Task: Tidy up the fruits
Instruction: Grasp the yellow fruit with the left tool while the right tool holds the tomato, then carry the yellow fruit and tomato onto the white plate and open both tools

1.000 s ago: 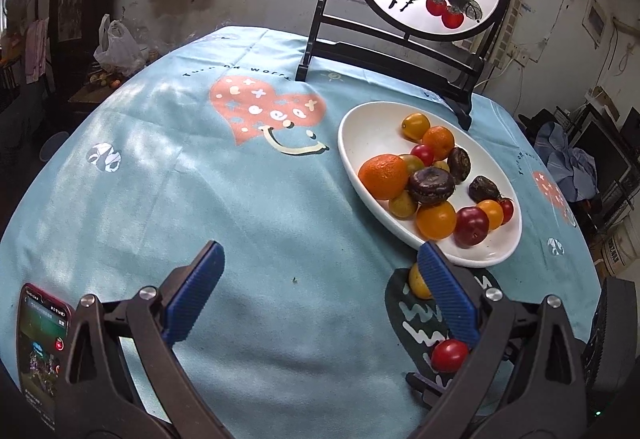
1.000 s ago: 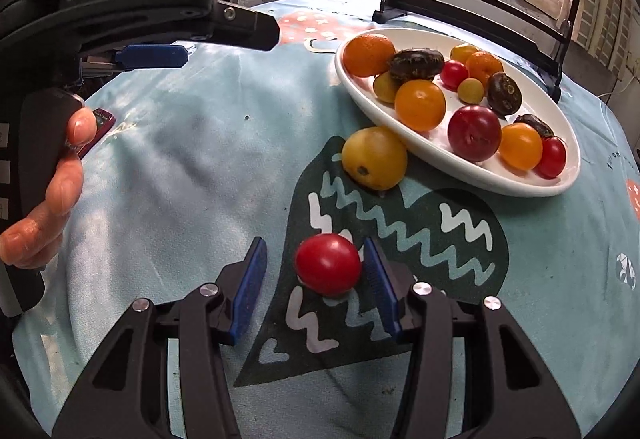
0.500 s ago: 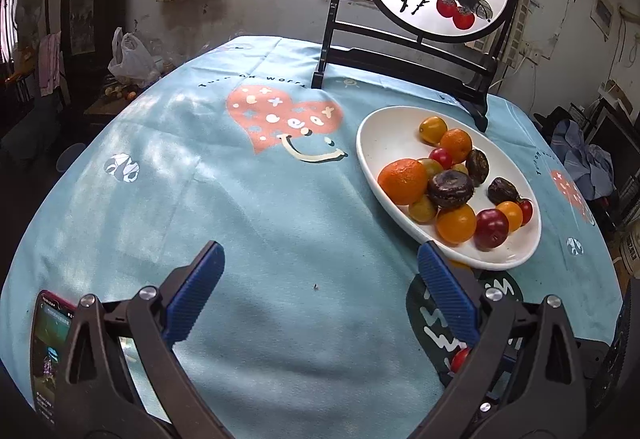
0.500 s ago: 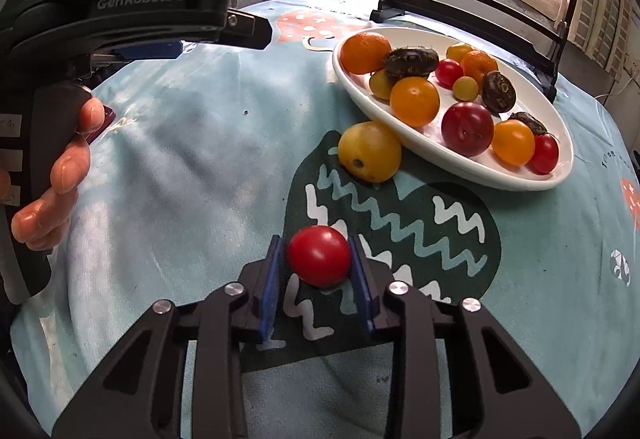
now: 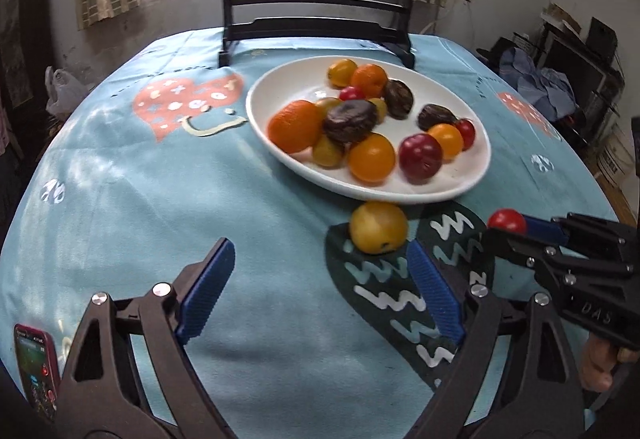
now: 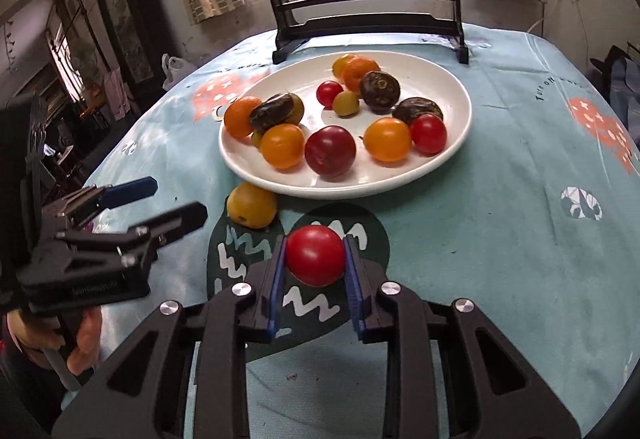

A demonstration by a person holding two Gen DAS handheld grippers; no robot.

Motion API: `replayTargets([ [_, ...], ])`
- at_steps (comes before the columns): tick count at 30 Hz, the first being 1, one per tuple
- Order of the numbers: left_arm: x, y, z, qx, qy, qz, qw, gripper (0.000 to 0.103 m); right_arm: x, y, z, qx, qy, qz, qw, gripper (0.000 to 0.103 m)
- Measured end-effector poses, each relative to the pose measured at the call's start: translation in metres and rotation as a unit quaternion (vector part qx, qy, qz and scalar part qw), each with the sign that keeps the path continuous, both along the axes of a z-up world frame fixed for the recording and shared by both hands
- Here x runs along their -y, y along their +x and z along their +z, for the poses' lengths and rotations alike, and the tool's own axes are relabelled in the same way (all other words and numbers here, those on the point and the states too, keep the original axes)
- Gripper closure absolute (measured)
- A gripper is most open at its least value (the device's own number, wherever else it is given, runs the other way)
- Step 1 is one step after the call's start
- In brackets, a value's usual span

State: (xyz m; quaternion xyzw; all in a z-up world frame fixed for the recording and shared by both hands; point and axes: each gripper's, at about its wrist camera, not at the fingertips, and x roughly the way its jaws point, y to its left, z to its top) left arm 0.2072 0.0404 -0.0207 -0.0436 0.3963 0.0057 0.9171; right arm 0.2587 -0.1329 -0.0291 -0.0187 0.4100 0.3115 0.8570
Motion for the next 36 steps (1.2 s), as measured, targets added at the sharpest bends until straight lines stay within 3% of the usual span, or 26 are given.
replayTargets([
  [9, 0.034, 0.028, -0.018, -0.023, 0.033, -0.027, 0.9988, 0.014, 0.012, 0.003, 0.003, -0.011, 0.011, -0.020, 1.000, 0.075],
  [27, 0.034, 0.045, -0.029, -0.038, 0.029, -0.016, 0.9987, 0.055, 0.011, 0.003, 0.000, -0.011, -0.001, -0.023, 1.000, 0.076],
  [29, 0.038, 0.043, -0.028, -0.034, 0.036, -0.022, 0.9985, 0.063, 0.011, 0.004, -0.002, -0.013, -0.003, -0.024, 1.000, 0.076],
  [36, 0.038, 0.030, -0.022, -0.022, 0.040, -0.019, 0.9988, 0.064, 0.008, 0.001, -0.003, -0.007, -0.011, -0.018, 1.000, 0.076],
])
